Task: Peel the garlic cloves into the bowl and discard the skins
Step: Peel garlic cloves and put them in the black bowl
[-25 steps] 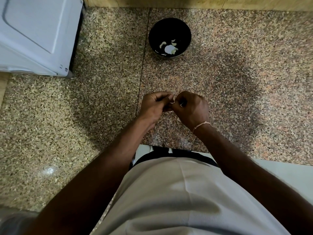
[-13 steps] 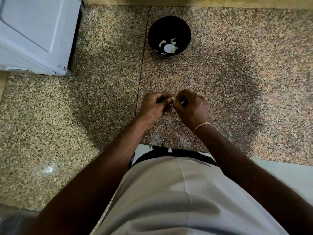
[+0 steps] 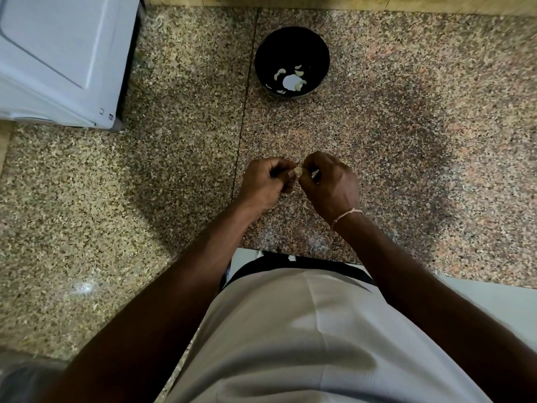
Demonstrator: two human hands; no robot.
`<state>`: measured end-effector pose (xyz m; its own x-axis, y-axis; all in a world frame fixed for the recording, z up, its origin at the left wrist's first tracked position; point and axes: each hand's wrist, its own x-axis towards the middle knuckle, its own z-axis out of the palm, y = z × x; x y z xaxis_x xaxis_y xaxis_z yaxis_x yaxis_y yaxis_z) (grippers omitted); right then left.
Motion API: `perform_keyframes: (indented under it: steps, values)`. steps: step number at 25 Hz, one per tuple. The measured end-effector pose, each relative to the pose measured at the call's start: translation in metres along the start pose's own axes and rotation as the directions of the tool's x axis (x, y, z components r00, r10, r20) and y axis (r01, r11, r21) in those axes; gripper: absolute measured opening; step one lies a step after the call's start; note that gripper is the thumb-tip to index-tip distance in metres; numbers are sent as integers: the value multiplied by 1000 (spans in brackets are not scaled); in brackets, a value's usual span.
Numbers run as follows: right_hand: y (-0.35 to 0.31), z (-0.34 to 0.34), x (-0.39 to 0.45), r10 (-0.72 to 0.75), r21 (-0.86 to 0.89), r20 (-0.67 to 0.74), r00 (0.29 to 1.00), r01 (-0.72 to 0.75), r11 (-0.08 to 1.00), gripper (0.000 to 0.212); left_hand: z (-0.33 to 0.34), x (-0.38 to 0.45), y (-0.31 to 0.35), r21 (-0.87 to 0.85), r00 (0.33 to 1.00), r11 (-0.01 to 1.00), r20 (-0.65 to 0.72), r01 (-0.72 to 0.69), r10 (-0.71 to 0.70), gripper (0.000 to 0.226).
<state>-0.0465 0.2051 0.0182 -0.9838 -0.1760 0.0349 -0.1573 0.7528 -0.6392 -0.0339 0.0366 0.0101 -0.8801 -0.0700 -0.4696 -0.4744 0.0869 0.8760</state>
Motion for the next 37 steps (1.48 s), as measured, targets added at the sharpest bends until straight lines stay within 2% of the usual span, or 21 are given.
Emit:
perform_keyframes:
  steps: [4, 9, 13, 19, 23, 30, 37]
  values:
    - [-1, 0, 0, -2, -8, 15, 1000, 3, 1000, 16, 0, -2, 1, -136, 999, 989, 0, 53, -54, 10]
    - [1, 0, 0, 16, -9, 14, 1000, -16, 1000, 7, 2, -3, -3, -36, 999, 998, -1, 54, -54, 9]
    - [-1, -4, 1, 28, -6, 20, 999, -28, 1000, 9, 3, -3, -6, 15, 998, 998, -14, 65, -65, 9]
    - [8, -7, -8, 13, -149, 152, 988, 10, 989, 15, -8, -6, -13, -54, 997, 997, -36, 59, -61, 13]
    - [9, -6, -15, 14, -182, 195, 981, 22, 983, 13, -16, -10, -17, -105, 998, 994, -47, 38, -44, 12]
    - [15, -5, -16, 41, -141, 233, 972, -8, 990, 11, -14, -18, -22, -162, 998, 986, -43, 36, -43, 10]
    - [13, -6, -15, -32, -81, 235, 971, 52, 995, 22, -9, -19, -21, -188, 997, 982, -59, 34, -46, 10]
